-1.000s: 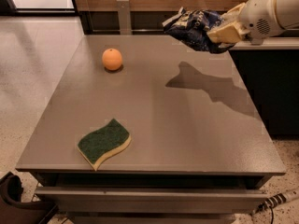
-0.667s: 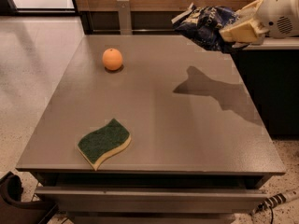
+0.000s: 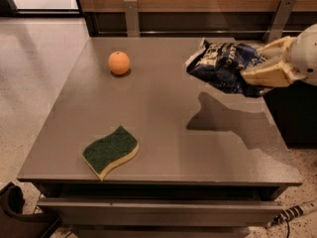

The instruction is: Move blue chip bag near sponge

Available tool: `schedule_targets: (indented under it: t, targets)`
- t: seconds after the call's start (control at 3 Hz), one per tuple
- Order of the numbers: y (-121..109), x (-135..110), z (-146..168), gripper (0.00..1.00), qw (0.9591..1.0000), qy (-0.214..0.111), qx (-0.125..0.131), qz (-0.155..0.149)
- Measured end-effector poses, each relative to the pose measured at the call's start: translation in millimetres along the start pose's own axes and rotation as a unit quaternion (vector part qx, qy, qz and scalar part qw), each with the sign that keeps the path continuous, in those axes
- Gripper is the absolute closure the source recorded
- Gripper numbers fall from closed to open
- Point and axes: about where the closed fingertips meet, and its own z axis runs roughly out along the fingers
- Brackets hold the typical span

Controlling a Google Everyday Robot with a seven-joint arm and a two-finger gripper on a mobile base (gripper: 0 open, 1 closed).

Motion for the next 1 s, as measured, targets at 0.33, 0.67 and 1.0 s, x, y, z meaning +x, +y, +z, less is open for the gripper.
schedule_targets:
  t: [0.33, 0.67, 1.0]
  targets:
    - [33, 29, -4, 1.00, 0.9994, 0.005, -0.028, -0.020]
    - [67, 40, 16, 1.00, 0.9938, 0.018, -0.087, -0.067]
    - [108, 37, 61, 1.00, 0.9716, 0.042, -0.186, -0.140]
